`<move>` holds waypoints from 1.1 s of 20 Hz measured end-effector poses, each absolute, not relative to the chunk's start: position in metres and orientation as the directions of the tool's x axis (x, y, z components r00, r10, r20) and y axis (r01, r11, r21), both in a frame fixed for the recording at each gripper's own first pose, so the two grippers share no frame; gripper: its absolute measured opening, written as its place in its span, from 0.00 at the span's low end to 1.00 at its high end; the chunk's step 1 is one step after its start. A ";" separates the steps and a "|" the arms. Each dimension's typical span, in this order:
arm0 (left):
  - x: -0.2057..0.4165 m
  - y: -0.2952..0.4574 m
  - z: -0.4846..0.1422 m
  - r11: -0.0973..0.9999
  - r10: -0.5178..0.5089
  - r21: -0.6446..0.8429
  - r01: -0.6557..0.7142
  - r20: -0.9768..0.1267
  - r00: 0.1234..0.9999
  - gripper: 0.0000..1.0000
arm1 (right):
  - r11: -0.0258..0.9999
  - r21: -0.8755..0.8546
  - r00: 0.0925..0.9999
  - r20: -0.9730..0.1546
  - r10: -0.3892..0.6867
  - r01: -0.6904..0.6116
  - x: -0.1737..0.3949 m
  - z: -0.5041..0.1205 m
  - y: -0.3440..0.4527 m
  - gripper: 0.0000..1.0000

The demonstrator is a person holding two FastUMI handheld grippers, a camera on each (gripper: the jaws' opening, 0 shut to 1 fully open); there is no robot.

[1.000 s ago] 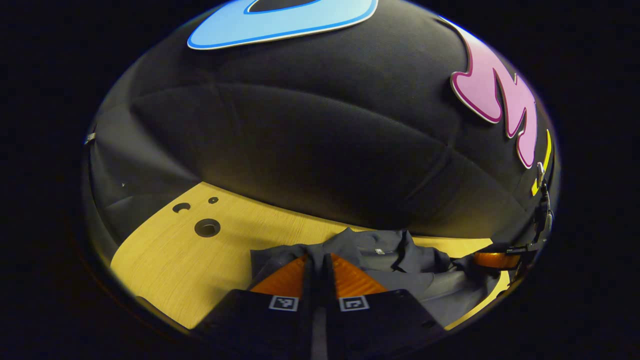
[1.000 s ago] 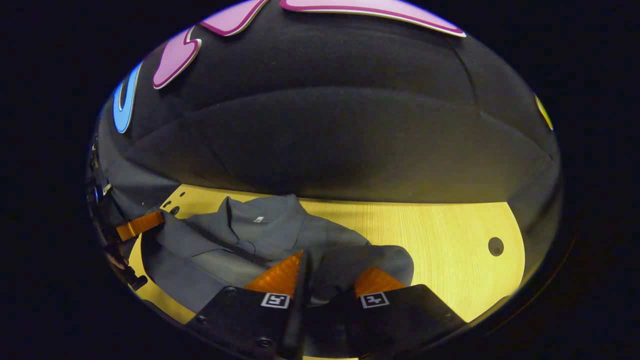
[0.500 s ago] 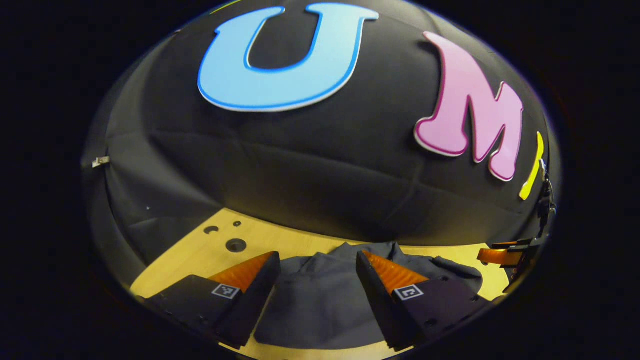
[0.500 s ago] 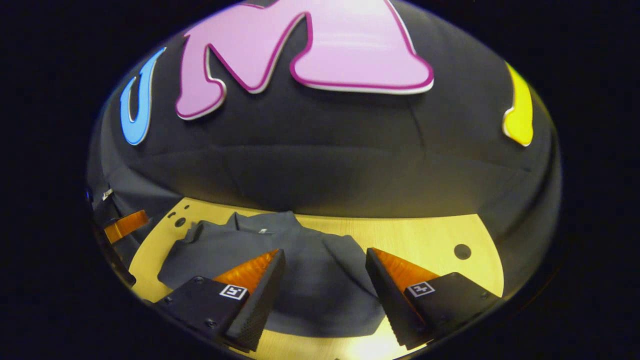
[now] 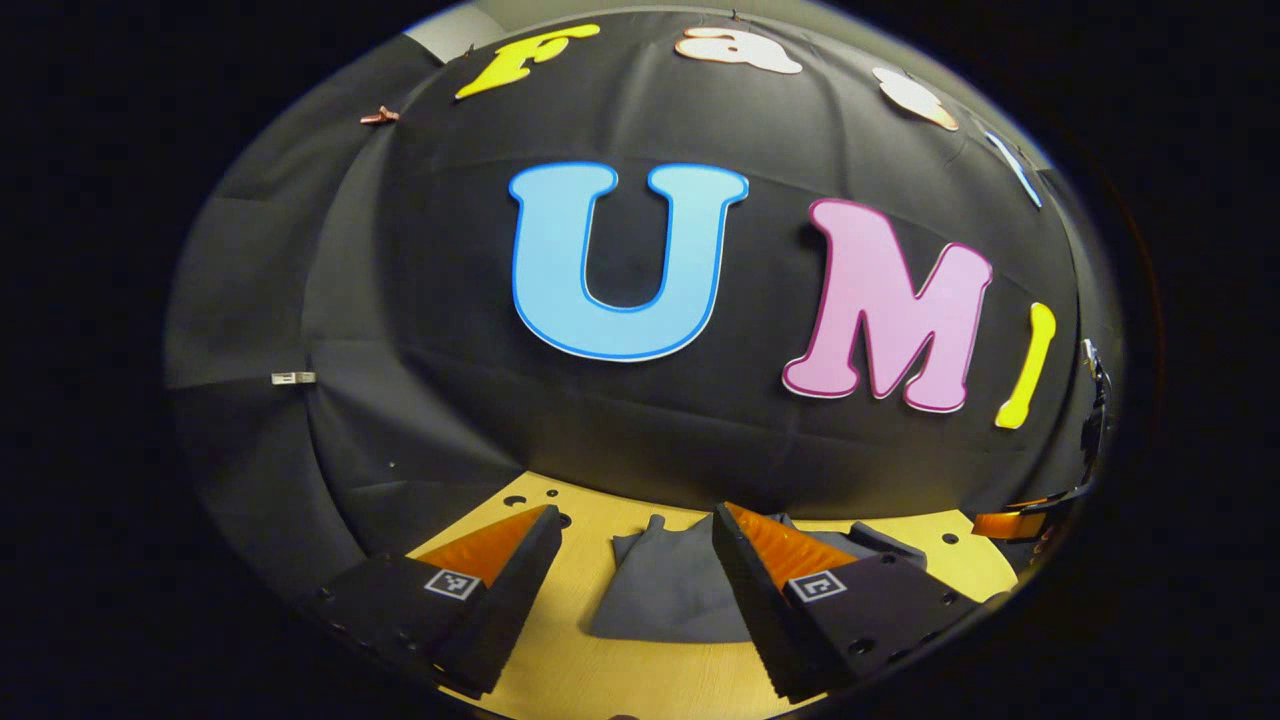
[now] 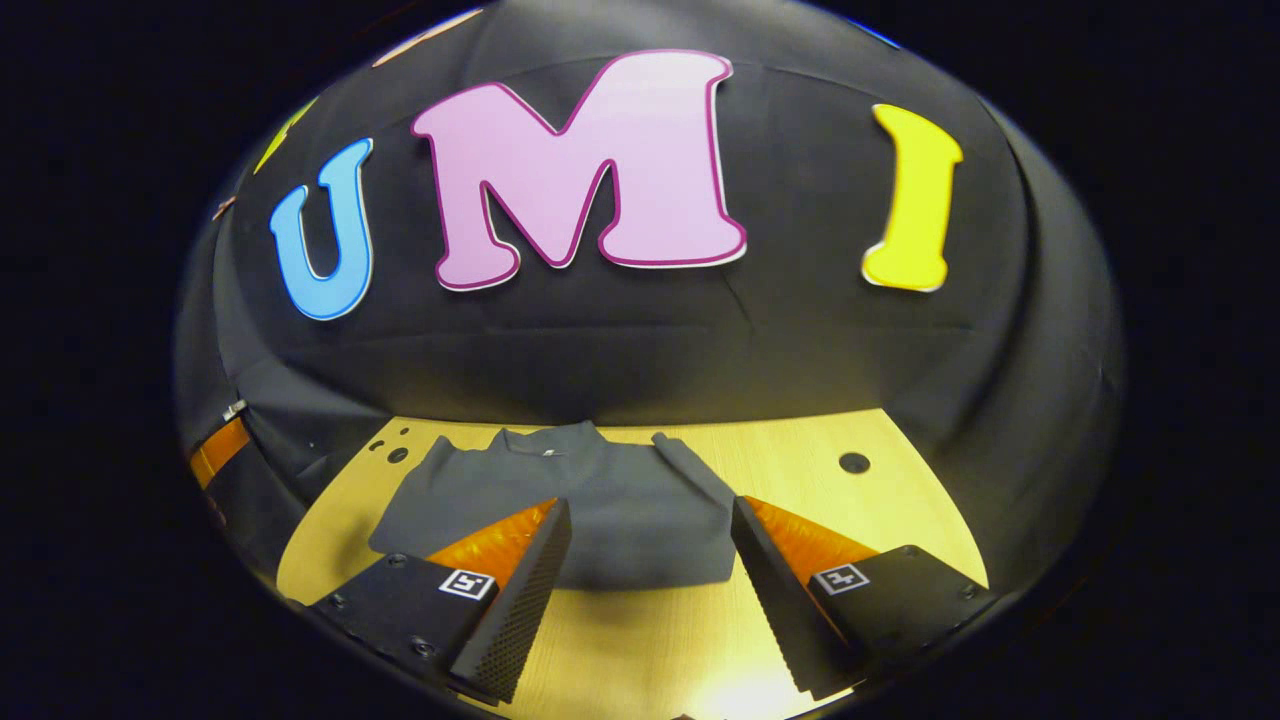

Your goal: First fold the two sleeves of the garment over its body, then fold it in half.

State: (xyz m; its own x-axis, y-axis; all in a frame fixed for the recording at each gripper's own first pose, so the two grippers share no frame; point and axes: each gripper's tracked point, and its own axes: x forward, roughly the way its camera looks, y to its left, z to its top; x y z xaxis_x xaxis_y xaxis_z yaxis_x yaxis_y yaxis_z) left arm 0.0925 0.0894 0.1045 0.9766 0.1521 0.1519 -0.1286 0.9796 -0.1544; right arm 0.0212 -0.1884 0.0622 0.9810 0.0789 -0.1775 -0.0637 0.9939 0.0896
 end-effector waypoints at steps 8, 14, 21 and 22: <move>-0.002 0.084 0.058 0.964 0.085 -0.262 -0.042 0.155 0.984 0.96 | 0.997 0.041 0.975 -0.209 0.071 -0.064 -0.093 0.025 -0.184 0.99; -0.062 0.073 0.037 0.970 0.117 -0.230 -0.080 0.152 0.981 0.96 | 0.994 0.073 0.966 -0.238 0.097 -0.082 -0.150 -0.007 -0.162 0.99; -0.086 0.056 0.031 0.971 0.073 -0.236 -0.032 0.170 0.983 0.96 | 0.988 0.061 0.965 -0.215 0.153 -0.143 -0.182 -0.008 -0.134 0.99; -0.085 0.053 0.028 0.971 0.062 -0.239 -0.021 0.163 0.985 0.96 | 0.987 0.058 0.965 -0.209 0.160 -0.151 -0.185 -0.006 -0.131 0.99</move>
